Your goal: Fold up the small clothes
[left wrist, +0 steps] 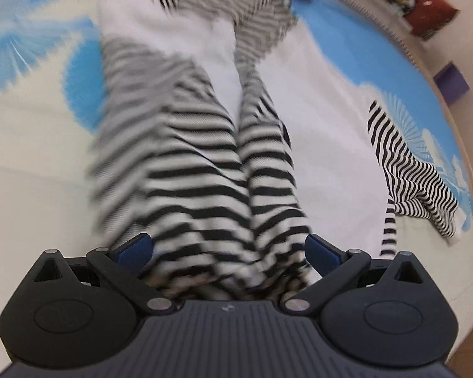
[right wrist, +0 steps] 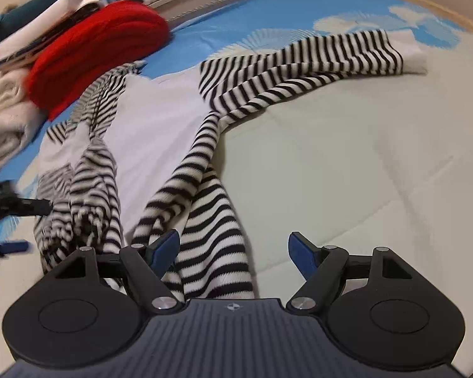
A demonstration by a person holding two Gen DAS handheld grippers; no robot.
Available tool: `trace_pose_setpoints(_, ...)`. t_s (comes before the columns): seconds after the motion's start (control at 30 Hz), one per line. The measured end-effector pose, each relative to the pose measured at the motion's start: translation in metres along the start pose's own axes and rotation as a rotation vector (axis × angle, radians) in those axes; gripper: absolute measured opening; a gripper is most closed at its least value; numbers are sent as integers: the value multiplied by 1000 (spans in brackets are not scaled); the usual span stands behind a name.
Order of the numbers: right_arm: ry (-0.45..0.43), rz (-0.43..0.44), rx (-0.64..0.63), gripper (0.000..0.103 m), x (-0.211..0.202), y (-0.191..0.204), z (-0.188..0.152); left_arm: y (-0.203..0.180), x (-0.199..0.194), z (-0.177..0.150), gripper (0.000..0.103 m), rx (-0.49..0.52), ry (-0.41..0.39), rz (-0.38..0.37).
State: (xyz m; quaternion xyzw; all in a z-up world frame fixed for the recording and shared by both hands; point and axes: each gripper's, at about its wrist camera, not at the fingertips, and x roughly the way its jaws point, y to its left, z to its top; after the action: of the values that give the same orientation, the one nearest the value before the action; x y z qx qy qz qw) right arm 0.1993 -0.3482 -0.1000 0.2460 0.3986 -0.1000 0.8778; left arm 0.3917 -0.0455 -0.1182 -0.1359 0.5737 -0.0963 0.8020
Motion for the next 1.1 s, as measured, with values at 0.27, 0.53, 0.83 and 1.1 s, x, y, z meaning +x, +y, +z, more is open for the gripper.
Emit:
trace_pose_setpoints(0.27,39,-1,-59,77,-2,3,14,-3,-54,-7,7,45,-122,31)
trace_pose_setpoints(0.53,4,25,-25,77,-22,-5,13,153,-165,-100,6,-137,-199,230)
trace_pose_setpoints(0.83,72,99,-93,77,-20,17,-11,203,-150,-166,6,-235,-147,324)
trace_pose_setpoints(1.1,38,213,-318,77,-20,45,-34,196,-155,-176,6,-222,-166,290)
